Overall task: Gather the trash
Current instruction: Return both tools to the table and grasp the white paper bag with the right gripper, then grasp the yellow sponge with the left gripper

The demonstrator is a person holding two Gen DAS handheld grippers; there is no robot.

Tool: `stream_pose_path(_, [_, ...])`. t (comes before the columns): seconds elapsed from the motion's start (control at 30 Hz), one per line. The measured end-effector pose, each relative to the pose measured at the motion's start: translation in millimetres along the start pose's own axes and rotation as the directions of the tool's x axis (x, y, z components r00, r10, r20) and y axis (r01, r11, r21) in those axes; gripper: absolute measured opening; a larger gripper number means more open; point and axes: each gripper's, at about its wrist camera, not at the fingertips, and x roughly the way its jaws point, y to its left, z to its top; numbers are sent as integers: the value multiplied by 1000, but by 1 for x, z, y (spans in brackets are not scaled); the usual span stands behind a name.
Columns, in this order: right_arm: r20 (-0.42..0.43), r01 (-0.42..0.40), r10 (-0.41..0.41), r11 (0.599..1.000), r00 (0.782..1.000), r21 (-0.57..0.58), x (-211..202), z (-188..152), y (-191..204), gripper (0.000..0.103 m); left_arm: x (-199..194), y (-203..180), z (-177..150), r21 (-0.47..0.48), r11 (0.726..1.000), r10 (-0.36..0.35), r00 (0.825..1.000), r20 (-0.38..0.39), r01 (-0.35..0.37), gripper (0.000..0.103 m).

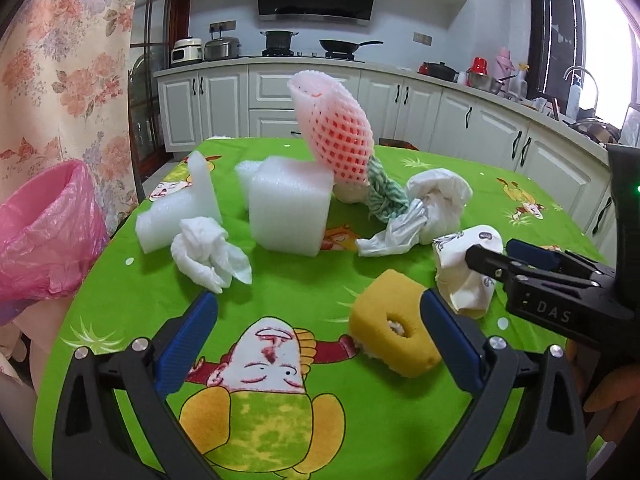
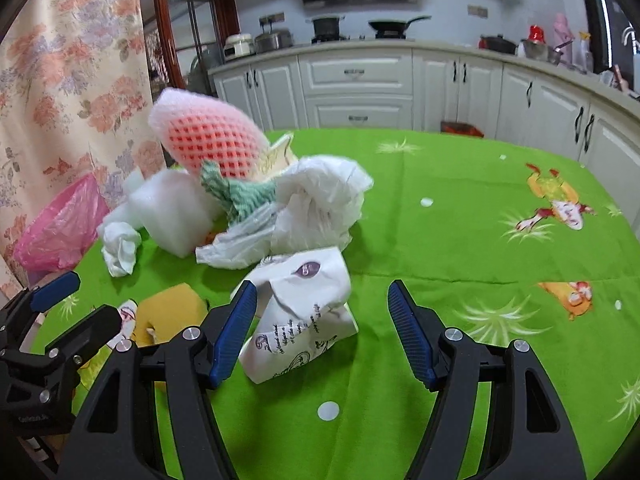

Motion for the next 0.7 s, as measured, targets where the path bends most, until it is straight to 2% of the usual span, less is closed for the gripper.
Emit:
stream_pose_path(0.1, [-22,-16,16,1000,1000,11,5,1,-2,64,2,-2,-1,9,1000,-2,1000,-5,2,98])
stream_pose_path(0.17, [-18,-22,22,1000,1000,14,4,-1,-3,56,3,-5,-2,19,1000,-8,1000,-9,9,98])
stream_pose_path(0.2, [-14,-29,29,1000,999,7,2,-1,-3,48,4,-7,-1,25,1000,-13,1000,-11,14,98])
stream_pose_path(0.4, [54,-1,0,1000,999,28,-16,-4,-20,47,16,-27,2,54,997,-49,998,-41,52,98])
stream_pose_path(0.57, [90,20,-31,992,995,123,-29,-9,-51,47,32,-44,5,64,997,-44,996,-76,49,98])
stream_pose_path(0.7, [112,13,-32,987,993,163,-33,-11,-62,47,44,-53,6,63,997,-27,993,-112,35,97])
